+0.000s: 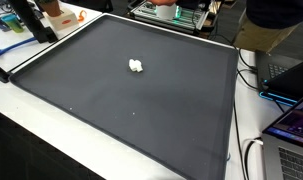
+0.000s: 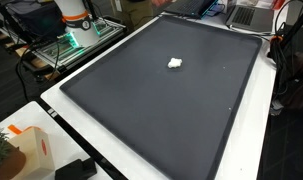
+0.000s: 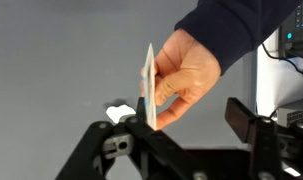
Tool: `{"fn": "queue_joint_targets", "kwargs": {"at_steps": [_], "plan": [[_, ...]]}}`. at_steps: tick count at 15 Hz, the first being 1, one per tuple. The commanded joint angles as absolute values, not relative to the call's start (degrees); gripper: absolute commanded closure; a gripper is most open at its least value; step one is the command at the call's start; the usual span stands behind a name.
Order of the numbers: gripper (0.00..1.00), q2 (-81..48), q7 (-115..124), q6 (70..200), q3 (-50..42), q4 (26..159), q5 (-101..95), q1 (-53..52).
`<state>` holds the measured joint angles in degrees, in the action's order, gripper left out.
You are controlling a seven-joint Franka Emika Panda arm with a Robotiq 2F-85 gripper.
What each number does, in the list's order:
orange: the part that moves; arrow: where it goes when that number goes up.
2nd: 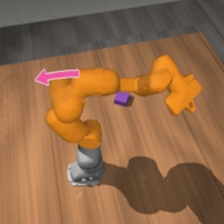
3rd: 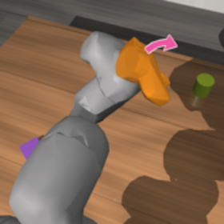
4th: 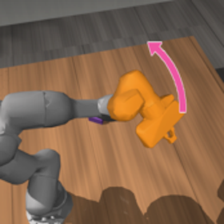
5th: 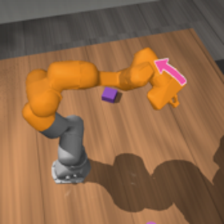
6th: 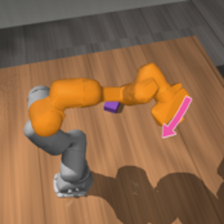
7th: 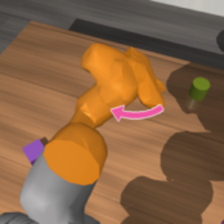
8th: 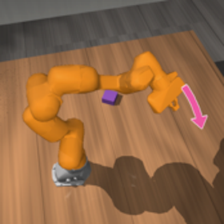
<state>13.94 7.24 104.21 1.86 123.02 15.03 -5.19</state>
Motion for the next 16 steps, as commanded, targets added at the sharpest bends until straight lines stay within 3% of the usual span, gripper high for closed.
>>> {"fn": "queue_joint_targets", "kwargs": {"at_steps": [1,6,8,16], "plan": [[0.51,11.36,9.07,100.84,2.16,119.66,16.61,-4.24],[0.89,9.71,9.47,99.61,2.22,117.65,16.50,-4.00],[1.00,9.27,9.47,99.28,2.22,117.05,16.42,-3.95],[0.96,9.16,8.78,100.81,2.41,117.03,15.26,-3.81]]}}
